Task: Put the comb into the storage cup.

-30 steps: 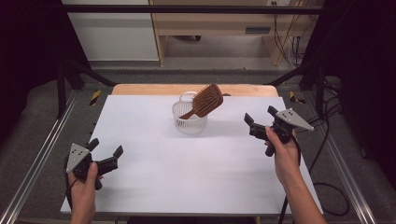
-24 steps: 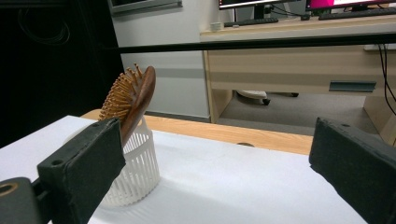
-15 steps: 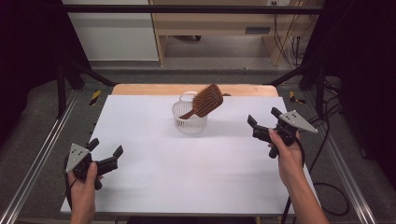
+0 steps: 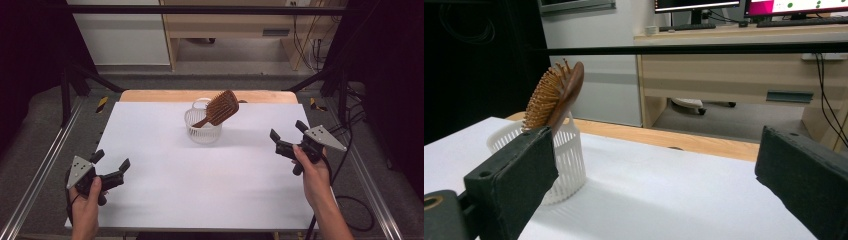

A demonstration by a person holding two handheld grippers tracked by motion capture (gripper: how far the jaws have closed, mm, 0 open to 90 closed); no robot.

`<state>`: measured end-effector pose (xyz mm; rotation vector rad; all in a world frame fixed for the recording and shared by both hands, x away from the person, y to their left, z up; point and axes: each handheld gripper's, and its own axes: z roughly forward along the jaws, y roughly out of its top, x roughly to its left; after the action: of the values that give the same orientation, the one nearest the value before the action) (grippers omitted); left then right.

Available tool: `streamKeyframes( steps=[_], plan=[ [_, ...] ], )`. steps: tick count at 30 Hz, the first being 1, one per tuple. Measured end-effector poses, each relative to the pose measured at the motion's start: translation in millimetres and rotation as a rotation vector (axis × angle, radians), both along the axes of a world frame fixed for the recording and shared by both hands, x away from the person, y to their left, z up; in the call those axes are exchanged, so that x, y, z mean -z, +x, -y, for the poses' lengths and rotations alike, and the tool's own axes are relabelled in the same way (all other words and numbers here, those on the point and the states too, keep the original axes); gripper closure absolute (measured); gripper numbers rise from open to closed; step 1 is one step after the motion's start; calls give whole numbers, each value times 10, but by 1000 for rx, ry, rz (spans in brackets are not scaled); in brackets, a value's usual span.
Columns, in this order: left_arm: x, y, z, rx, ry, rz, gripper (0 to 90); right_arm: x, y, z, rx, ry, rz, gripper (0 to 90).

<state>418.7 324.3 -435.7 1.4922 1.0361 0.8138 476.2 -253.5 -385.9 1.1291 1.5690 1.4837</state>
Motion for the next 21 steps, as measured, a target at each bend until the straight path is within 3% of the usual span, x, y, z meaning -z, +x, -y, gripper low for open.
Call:
streamKeyframes(
  steps=[21],
  plan=[
    [-13, -13, 43, 37, 10, 25, 19, 272, -319, 220, 23, -7, -13, 31]
  ],
)
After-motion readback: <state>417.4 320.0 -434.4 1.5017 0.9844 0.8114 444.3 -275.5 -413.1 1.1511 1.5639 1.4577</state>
